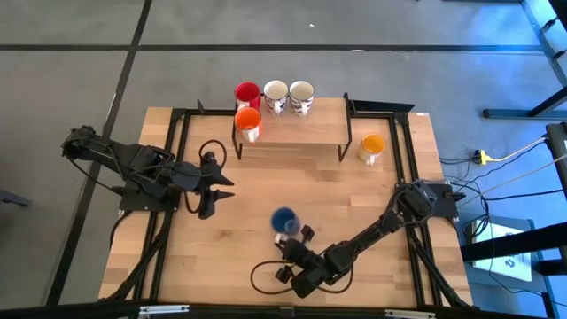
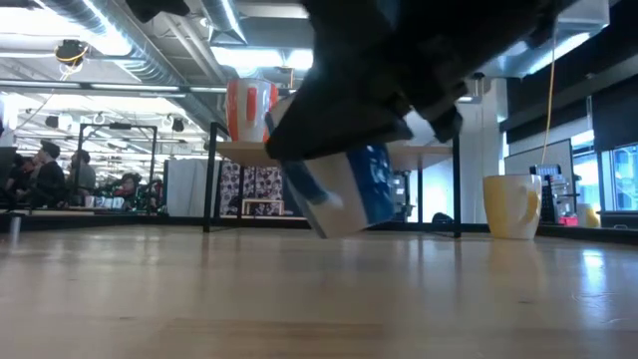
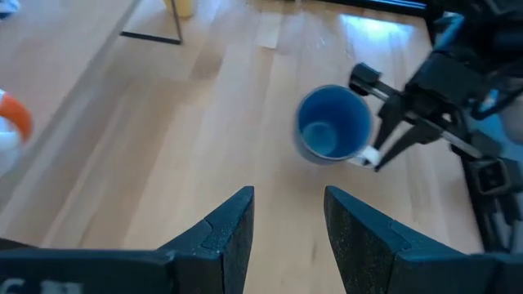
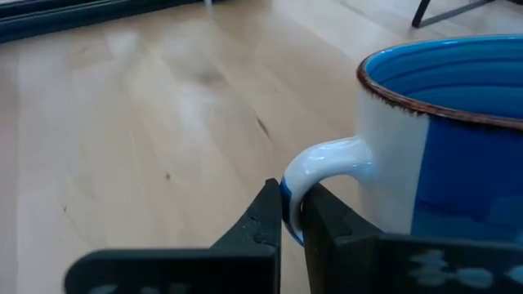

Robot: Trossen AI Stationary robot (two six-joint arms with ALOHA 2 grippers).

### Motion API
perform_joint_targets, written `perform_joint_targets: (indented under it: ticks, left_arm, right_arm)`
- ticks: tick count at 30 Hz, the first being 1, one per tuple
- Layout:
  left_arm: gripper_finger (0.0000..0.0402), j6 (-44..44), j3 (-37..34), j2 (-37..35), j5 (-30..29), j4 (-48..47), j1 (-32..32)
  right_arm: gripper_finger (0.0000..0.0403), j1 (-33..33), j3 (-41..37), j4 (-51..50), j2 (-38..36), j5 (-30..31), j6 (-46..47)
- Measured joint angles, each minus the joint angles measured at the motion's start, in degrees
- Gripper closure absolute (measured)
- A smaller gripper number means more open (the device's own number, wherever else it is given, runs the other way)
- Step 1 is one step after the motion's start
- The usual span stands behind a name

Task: Place coffee mugs
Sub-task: Put the blue cup on the shelf

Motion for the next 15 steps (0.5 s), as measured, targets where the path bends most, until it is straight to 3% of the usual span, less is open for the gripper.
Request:
perform_joint_targets:
  ticks: [8,15]
  left_arm:
    - [0.0257,-1.0,0.0,0.0,2.4,0.8,-2.0]
    - [0.0257,1.5,0.0,0.2,4.8,2.0,-4.0]
  right_arm:
    - [0.0396,-0.7,0.0,4.9,0.0,-0.1,-0.7]
    - [0.0396,-2.3,0.0,15.0,0.0,-4.2,-4.0]
